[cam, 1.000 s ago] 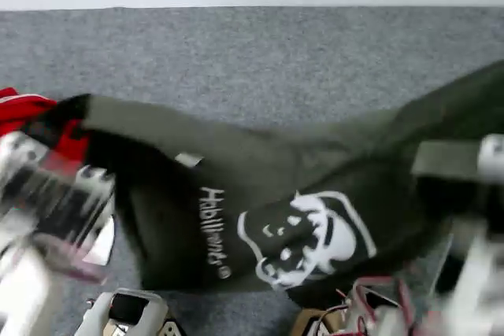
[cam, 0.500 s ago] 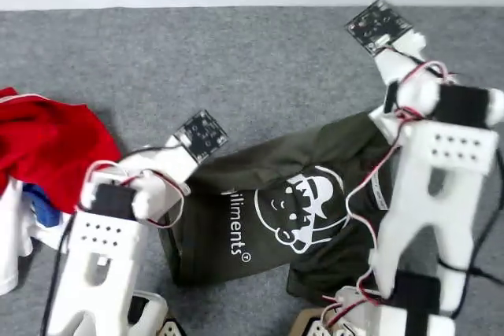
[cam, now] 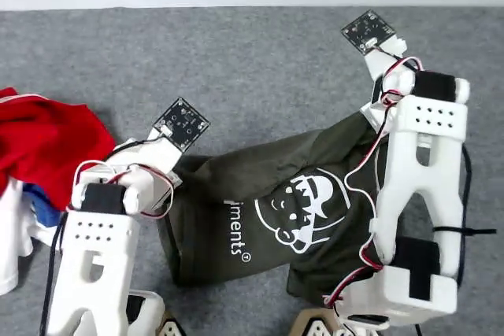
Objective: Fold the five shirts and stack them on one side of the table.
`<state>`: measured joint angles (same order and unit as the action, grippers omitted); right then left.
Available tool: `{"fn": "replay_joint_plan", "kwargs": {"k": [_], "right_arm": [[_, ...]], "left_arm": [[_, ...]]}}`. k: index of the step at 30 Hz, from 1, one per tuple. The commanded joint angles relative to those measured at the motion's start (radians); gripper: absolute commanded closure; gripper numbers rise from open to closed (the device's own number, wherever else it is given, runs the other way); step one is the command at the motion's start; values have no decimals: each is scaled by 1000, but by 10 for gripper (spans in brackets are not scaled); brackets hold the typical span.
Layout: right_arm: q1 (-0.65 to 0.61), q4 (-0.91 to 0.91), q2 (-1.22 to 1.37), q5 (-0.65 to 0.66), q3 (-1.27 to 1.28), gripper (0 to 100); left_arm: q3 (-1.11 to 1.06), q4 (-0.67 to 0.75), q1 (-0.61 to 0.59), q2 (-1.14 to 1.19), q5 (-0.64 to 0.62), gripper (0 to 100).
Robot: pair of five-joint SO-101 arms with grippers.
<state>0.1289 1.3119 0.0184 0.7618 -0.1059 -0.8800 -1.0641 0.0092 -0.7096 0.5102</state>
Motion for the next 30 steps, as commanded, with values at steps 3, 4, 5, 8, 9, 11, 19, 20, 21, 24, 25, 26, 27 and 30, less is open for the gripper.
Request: {"fn": "replay_joint_plan", "kwargs": {"k": [3,4,5,8,9,11,19,20,21,24,25,26,27,30], "right_arm": [[-10,-19,-12,-23,-12,988],[-8,-18,-12,-23,-14,988],[-1,-15,-12,-23,-14,988],[24,-16,-12,-23,-14,988],[35,-18,-12,-23,-14,988],[51,-18,-12,-23,-14,988],[114,-10,-24,-23,-14,988],[114,-10,-33,-23,-14,988],[114,-10,-44,-23,-14,988],[111,-10,-76,-23,-14,988],[110,-10,-85,-23,-14,988],[110,-10,-94,-23,-14,988],[110,-10,-101,-23,-14,988],[113,-8,-113,-23,-14,988]], "left_arm": [[67,149,-32,267,-8,786],[99,158,-34,327,-8,786],[136,153,-35,384,-8,786],[271,92,-40,528,-5,786],[306,75,-40,569,-3,786],[369,48,-35,661,-3,785],[694,-100,-44,1042,26,787],[762,-129,-44,1085,23,791],[828,-152,-44,1126,23,805],[1032,-195,-44,1238,23,868],[1101,-210,-44,1270,21,888],[1170,-224,-44,1298,21,900],[1239,-241,-44,1324,21,908],[1426,-301,-44,1392,21,910]]}}
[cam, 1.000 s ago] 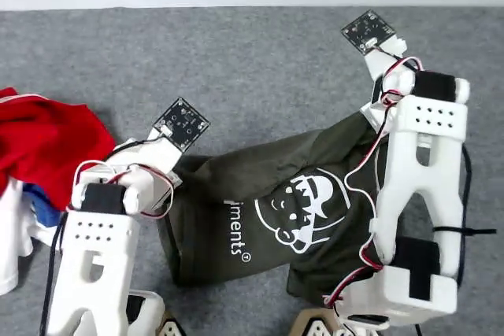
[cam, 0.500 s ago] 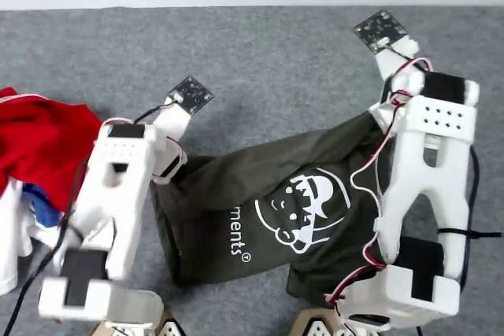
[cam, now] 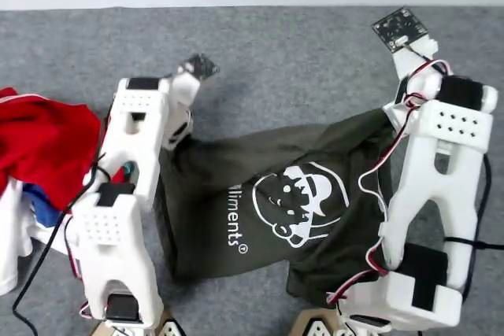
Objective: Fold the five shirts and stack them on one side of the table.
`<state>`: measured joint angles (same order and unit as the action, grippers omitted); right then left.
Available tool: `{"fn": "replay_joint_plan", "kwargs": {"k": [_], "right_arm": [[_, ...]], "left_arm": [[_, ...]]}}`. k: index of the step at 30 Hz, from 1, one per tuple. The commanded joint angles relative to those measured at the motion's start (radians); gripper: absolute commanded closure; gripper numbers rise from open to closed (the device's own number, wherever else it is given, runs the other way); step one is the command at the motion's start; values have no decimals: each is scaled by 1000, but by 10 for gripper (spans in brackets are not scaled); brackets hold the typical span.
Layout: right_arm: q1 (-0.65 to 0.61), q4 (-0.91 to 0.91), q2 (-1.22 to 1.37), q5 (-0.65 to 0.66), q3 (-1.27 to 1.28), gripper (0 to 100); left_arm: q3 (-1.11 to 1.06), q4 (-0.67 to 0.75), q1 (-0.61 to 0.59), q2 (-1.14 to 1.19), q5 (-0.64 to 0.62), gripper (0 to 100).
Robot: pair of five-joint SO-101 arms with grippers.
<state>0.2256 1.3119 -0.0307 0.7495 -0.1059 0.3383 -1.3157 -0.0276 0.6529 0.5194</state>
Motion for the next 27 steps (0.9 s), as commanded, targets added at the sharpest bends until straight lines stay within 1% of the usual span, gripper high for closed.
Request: {"fn": "replay_joint_plan", "kwargs": {"k": [1,5,9,14,16,18,22,27], "right_arm": [[16,-8,-65,-11,-14,988],[15,-8,-65,-11,-14,988],[15,-8,-65,-11,-14,988],[16,-8,-65,-11,-14,988],[16,-8,-65,-11,-14,988],[16,-8,-65,-11,-14,988],[18,-8,-61,-9,-14,988],[18,-8,-59,-11,-12,988]], "left_arm": [[262,-64,-8,51,12,910],[426,-115,-8,138,3,910],[582,-226,-25,166,-87,910],[743,-448,-9,170,-97,910],[696,-445,-5,153,-98,910],[610,-443,2,115,-72,910],[340,-442,54,12,15,910],[33,-434,98,-109,58,910]]}}
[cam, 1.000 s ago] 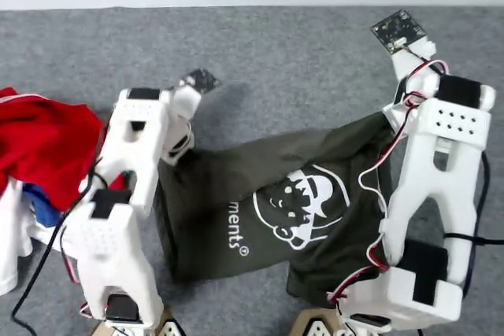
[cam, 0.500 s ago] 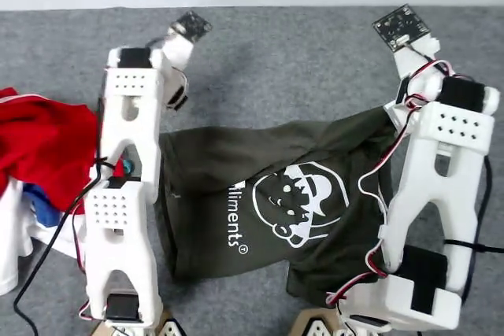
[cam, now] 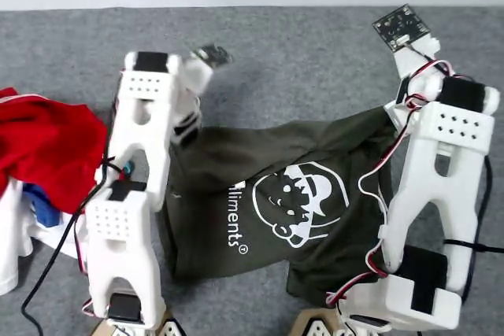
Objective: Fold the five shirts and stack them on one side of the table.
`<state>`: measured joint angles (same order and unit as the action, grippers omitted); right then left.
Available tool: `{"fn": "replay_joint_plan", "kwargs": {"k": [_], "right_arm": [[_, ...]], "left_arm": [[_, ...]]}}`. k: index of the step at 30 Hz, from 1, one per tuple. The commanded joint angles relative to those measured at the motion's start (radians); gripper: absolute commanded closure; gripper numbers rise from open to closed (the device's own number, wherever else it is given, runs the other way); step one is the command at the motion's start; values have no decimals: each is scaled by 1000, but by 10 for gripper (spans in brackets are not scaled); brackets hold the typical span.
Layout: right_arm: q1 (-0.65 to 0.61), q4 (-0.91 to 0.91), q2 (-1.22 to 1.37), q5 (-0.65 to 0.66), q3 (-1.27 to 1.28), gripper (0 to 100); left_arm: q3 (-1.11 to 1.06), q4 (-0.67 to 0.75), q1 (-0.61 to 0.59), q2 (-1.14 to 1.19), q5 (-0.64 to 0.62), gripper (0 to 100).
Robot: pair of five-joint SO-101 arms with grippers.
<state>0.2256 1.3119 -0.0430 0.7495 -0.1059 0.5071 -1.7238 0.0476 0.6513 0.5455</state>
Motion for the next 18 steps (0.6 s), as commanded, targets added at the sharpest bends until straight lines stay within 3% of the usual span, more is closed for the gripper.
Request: {"fn": "replay_joint_plan", "kwargs": {"k": [1,6,10,18], "right_arm": [[18,-8,-45,-11,-11,988],[15,-8,-45,-12,-8,988],[16,-8,-45,-12,-8,988],[16,-8,-45,-12,-8,988]], "left_arm": [[-176,-14,29,-115,38,910],[-318,149,9,-98,41,910],[-306,250,-40,-25,41,910],[-42,181,-77,64,40,910]]}}
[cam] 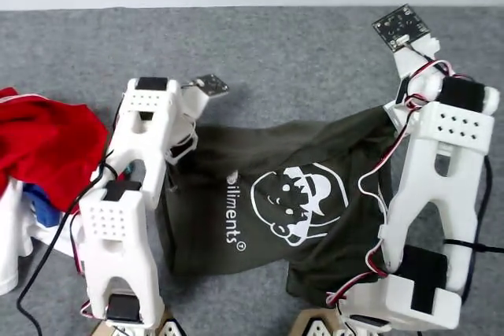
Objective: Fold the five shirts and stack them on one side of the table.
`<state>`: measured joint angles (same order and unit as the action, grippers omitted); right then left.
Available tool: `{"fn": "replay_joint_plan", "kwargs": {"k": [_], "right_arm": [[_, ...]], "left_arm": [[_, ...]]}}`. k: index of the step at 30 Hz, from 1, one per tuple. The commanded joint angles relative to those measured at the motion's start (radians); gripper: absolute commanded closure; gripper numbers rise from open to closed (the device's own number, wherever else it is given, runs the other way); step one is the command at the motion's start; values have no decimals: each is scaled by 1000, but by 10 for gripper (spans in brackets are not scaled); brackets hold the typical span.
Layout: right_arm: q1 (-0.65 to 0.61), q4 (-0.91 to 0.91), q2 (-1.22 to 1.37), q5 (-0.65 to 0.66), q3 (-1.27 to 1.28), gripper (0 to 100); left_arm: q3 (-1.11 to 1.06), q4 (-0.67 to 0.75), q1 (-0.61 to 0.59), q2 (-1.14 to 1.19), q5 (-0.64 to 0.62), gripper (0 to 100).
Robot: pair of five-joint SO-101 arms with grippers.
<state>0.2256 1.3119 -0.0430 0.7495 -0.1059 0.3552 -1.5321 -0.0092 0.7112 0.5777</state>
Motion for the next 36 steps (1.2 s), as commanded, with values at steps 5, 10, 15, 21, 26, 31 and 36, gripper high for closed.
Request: {"fn": "replay_joint_plan", "kwargs": {"k": [5,10,15,21,26,31,36], "right_arm": [[18,-8,-47,-12,-8,988],[18,-8,-50,-12,-8,988],[18,-8,-51,-12,-8,988],[18,-8,-53,-12,-9,988],[18,-7,-53,-12,-12,988],[18,-7,-53,-12,-11,988],[18,7,-53,-12,-8,988]], "left_arm": [[269,-72,-23,38,8,910],[369,-86,-25,80,9,910],[433,-123,-23,86,9,910],[432,-226,17,61,8,909],[217,-226,78,-68,9,909],[12,-216,121,-186,58,852],[-30,-150,100,-147,68,807]]}}
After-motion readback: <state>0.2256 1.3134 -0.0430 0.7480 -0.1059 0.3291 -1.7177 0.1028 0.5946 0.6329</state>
